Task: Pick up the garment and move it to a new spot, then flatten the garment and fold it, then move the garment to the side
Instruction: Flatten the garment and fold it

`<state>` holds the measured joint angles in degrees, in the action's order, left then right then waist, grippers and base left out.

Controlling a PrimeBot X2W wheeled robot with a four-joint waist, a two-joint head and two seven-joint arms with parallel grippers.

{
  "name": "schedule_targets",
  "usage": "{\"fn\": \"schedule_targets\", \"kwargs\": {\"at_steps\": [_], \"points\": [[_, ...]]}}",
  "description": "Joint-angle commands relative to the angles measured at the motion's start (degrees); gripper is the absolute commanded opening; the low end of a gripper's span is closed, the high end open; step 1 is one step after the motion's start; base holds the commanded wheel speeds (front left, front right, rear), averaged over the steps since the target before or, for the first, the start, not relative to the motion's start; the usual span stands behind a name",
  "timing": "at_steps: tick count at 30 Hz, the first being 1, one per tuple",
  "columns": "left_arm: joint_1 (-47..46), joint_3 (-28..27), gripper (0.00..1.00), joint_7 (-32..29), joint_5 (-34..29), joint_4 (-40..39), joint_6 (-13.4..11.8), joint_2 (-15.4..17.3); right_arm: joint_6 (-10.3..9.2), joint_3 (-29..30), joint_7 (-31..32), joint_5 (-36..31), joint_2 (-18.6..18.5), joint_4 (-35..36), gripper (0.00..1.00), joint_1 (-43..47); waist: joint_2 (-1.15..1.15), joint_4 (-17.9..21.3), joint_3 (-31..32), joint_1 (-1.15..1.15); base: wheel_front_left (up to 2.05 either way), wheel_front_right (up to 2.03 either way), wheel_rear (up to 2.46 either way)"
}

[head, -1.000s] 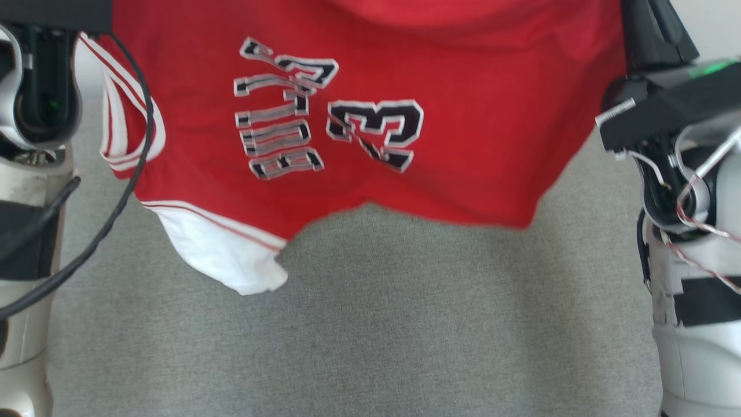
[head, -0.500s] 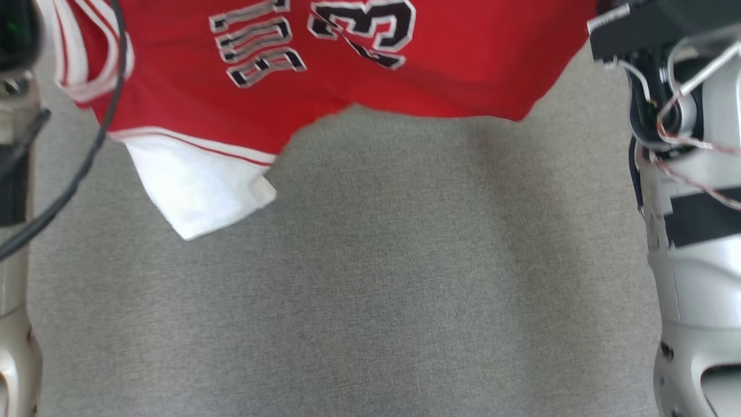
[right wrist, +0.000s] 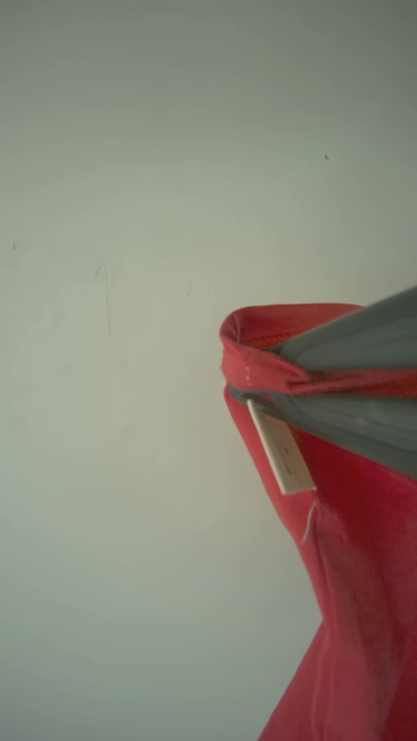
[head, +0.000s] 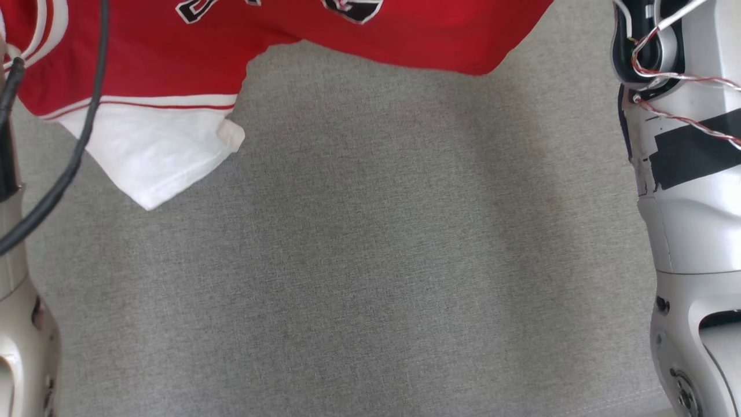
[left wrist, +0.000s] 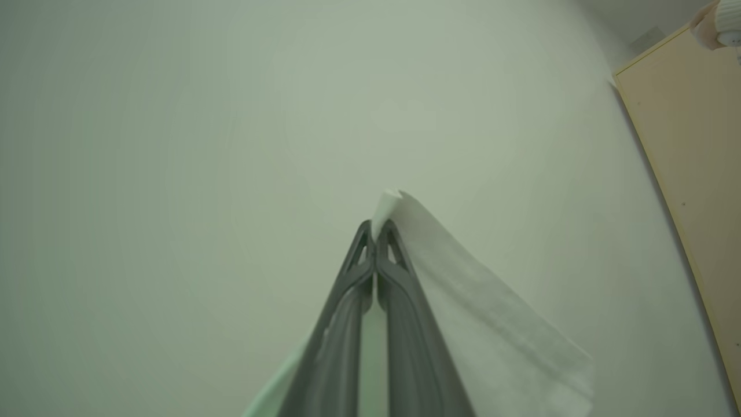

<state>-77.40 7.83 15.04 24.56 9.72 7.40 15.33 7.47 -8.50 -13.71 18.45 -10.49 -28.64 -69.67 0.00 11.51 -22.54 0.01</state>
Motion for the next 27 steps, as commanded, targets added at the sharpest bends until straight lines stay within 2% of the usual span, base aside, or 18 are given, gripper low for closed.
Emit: {"fn": "schedule_targets", "kwargs": {"at_steps": [1, 5, 12, 21, 27], "points": [[-0.39, 0.11, 0.00, 0.19, -0.29, -0.44, 0.08, -0.07, 0.07, -0.26, -0.23, -0.47, 0.13, -0.15, 0.00, -0.20, 0.00, -0.12, -0.48, -0.01, 0.00, 0.00, 0.00], [1.25, 1.80, 0.00, 0.18, 0.51, -2.57, 0.08, -0.68, 0.07, -1.13, -1.09, -2.80, -1.43, -0.42, 0.00, -0.79, 0.00, -0.81, -1.80, -0.01, 0.00, 0.00, 0.00], [6.22, 5.68, 0.00, 0.20, 4.93, -5.70, 0.10, 0.13, 0.07, -4.74, -1.46, -4.33, -5.79, 0.10, 0.00, 2.54, 0.00, -2.74, -2.45, -0.01, 0.00, 0.00, 0.00], [15.67, 9.47, 0.00, 0.20, 12.21, -9.52, 0.10, 2.42, 0.07, -11.90, 0.13, 2.31, -14.44, 3.51, 0.00, 9.40, 0.00, -4.84, 0.43, -0.01, 0.00, 0.00, 0.00], [23.47, 11.33, 0.00, 0.20, 16.93, -12.95, 0.10, 3.44, 0.07, -13.18, 4.10, 7.46, -19.55, 8.39, 0.00, 16.49, 0.00, -6.14, 3.51, -0.01, 0.00, 0.00, 0.00]]}}
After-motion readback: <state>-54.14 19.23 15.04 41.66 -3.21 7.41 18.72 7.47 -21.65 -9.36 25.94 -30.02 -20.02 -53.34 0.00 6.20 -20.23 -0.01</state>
